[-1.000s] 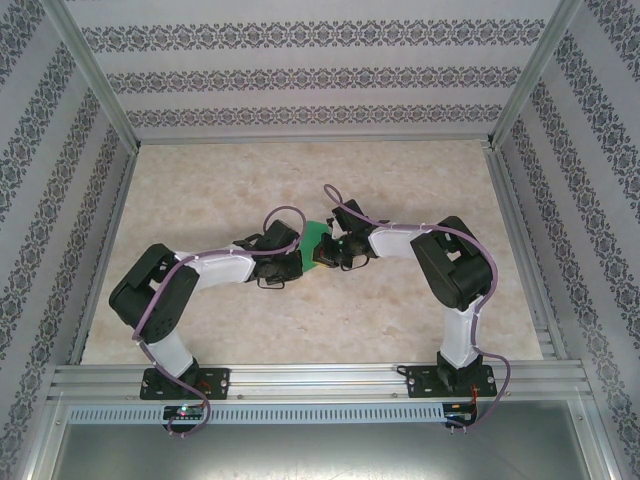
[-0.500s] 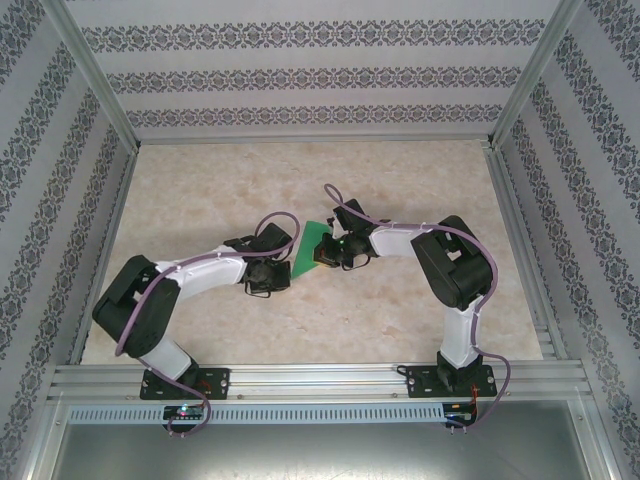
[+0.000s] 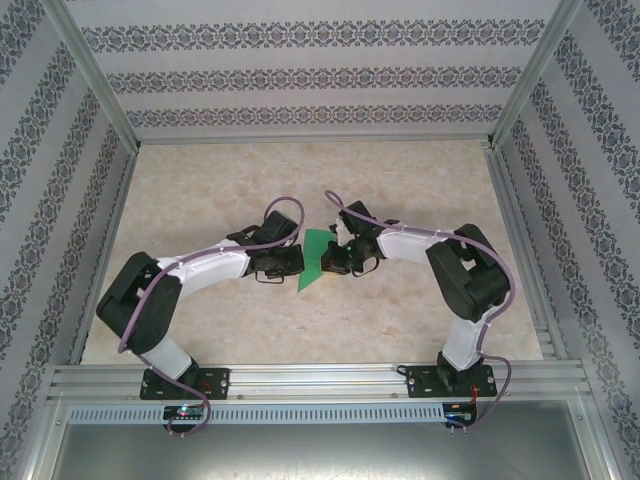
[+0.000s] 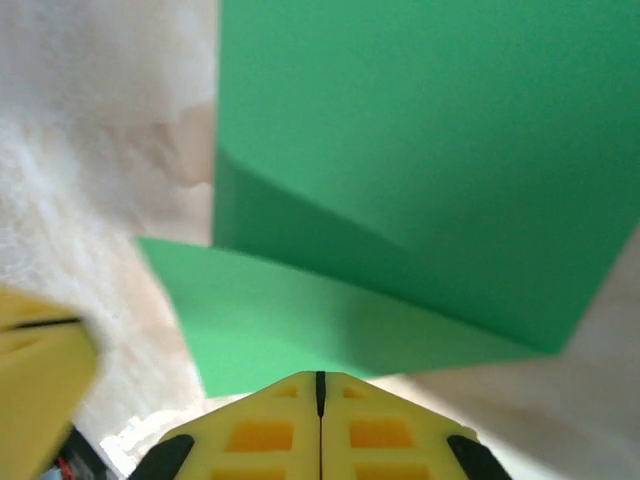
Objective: Fold a paper plane with a square sheet of paper (pick it up from the middle)
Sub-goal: Third fold the triangle at the center of the table.
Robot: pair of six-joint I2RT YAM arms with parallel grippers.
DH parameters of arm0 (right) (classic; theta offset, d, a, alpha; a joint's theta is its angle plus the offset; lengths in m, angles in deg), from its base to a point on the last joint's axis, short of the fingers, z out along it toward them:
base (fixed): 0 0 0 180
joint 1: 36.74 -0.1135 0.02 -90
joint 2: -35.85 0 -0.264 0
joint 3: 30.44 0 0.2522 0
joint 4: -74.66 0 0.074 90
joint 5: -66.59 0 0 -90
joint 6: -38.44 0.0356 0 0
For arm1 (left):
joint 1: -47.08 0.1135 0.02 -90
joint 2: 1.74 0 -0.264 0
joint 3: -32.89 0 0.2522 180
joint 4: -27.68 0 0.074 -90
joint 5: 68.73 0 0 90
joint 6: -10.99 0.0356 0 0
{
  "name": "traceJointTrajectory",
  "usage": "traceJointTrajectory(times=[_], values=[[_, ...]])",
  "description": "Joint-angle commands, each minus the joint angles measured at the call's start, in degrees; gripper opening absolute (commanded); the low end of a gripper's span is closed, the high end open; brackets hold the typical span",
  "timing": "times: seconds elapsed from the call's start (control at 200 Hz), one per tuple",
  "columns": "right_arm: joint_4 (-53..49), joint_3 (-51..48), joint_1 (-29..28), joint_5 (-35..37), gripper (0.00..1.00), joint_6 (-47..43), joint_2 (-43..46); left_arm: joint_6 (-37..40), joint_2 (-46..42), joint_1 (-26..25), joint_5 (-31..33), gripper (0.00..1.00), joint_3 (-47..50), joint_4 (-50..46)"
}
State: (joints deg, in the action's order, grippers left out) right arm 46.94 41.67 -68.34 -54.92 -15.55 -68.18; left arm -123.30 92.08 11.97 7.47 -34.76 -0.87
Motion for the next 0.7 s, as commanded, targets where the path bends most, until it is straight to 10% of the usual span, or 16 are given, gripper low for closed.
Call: traceJointTrajectory(times=[0.0, 0.295, 0.694], values=[[-1.51, -0.62, 2.03, 2.12, 0.16, 2.03, 4.74, -3.4, 3.5, 0.53, -4.96, 0.12, -2.24, 6.77], [7.58, -8.69, 8.1, 3.57, 0.43, 10.55, 7.76, -3.53, 6.04, 0.31, -2.79, 0.12, -4.15, 5.29], [11.0, -7.43, 6.65, 0.88, 0.46, 13.17, 3.66, -4.49, 11.51, 0.4, 3.39, 0.01, -6.41, -0.01]])
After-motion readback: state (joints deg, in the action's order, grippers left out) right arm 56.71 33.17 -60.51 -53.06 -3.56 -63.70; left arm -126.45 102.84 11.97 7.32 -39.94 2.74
